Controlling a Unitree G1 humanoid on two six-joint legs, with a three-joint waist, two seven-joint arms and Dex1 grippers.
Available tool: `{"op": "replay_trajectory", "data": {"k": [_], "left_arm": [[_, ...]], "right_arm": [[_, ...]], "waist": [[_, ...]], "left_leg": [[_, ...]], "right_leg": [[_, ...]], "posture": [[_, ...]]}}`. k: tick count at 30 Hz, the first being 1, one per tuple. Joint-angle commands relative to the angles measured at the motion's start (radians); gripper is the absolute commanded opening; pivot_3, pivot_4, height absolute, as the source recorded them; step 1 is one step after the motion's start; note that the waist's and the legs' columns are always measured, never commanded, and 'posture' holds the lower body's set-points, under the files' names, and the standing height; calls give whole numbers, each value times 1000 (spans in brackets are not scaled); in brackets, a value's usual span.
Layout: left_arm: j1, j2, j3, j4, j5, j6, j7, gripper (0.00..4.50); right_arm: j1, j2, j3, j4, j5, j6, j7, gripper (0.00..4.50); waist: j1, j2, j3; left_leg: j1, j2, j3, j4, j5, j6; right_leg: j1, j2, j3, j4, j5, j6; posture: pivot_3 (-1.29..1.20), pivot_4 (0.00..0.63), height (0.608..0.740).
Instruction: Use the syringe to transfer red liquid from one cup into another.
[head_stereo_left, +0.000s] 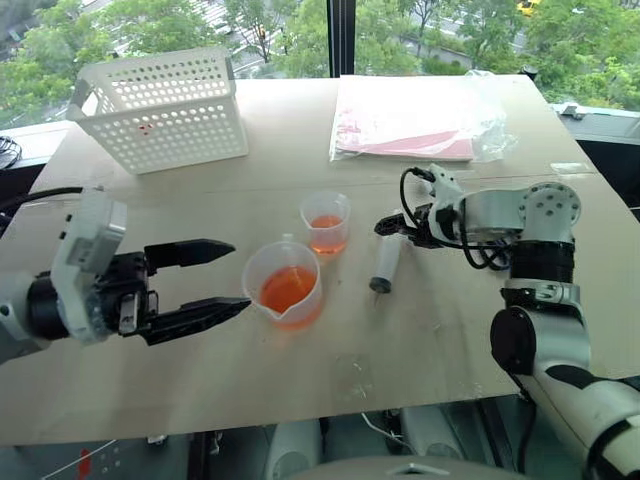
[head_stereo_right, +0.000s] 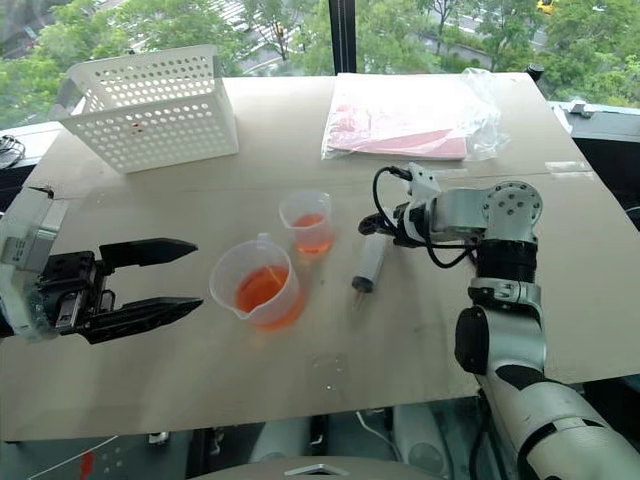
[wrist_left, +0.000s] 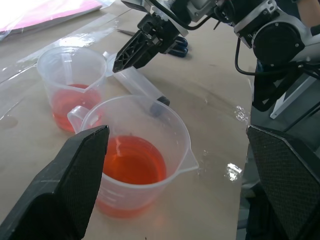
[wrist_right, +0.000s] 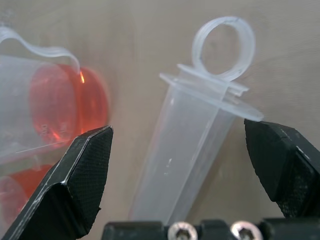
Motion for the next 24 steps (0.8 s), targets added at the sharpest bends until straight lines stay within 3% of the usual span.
{"op": "replay_trajectory", "data": {"k": [1,6,7,9,10,12,13,14,17,20,22,23,24], "left_arm": [[20,-11,53,-14,35,-31,-18,4477],[46,-51,68,-30,56,-58,-11,4477],[50,-55,68,-33,59,-62,-10,4500],[64,-72,76,-44,60,-72,-4,4500],[71,-79,80,-48,60,-76,-1,4500],[78,-92,85,-52,60,-83,6,4500],[79,-96,85,-52,62,-86,8,4500],[80,-101,82,-52,66,-92,10,4500],[78,-114,74,-53,60,-102,22,4500],[77,-125,70,-51,64,-114,36,4500],[71,-134,72,-44,63,-121,53,4500],[68,-137,72,-40,64,-124,60,4500],[60,-142,65,-33,65,-128,71,4500]], "right_arm": [[-17,-20,51,-6,165,6,-93,4500],[24,-6,133,-38,185,5,-160,4500],[26,0,135,-41,168,5,-163,3949],[29,11,144,-24,78,-26,-142,3295],[31,13,145,-17,43,-36,-132,2664],[35,13,143,-25,-10,-36,-106,1814],[37,8,144,-39,-28,-27,-85,1500],[41,-3,144,-62,-41,-14,-61,1468],[71,-111,234,-229,-36,5,132,1457],[135,-341,347,-529,-58,-28,498,1439],[194,-537,419,-683,-160,-166,753,1438],[226,-598,418,-724,-209,-251,856,1437],[254,-592,337,-735,-206,-346,936,1436]], "waist": [[-2,0,0],[-5,0,0],[-6,0,0],[-7,0,-1],[-7,0,-2],[-8,0,-3],[-6,0,-4],[-6,0,-5],[3,2,-3],[17,4,-3],[22,4,-2],[23,4,-3],[23,3,-3]], "left_leg": [[0,0,0,0,0,0],[0,0,0,0,0,0],[0,0,0,0,0,0],[0,1,0,0,0,0],[0,1,0,0,0,0],[1,1,0,0,0,0],[1,1,0,0,0,0],[2,1,0,0,0,0],[5,1,-1,1,0,0],[4,0,-2,1,0,0],[2,-1,-1,1,0,1],[2,-1,-1,1,0,1],[2,-1,-1,0,0,0]], "right_leg": [[0,0,0,0,0,0],[0,0,1,0,0,0],[0,0,0,0,0,0],[0,1,1,0,0,0],[0,1,1,0,0,0],[0,1,1,0,0,0],[0,1,1,0,0,0],[1,1,1,0,0,0],[5,1,0,0,0,0],[6,-1,-1,-2,0,0],[4,-1,0,-3,0,0],[4,-1,-1,-4,0,1],[4,0,-1,-4,0,1]], "posture": [[0,150,740],[0,150,740],[0,150,740],[0,150,740],[0,150,740],[0,150,740],[0,150,740],[0,150,740],[0,150,740],[0,150,740],[0,150,740],[0,150,740],[0,150,740]]}}
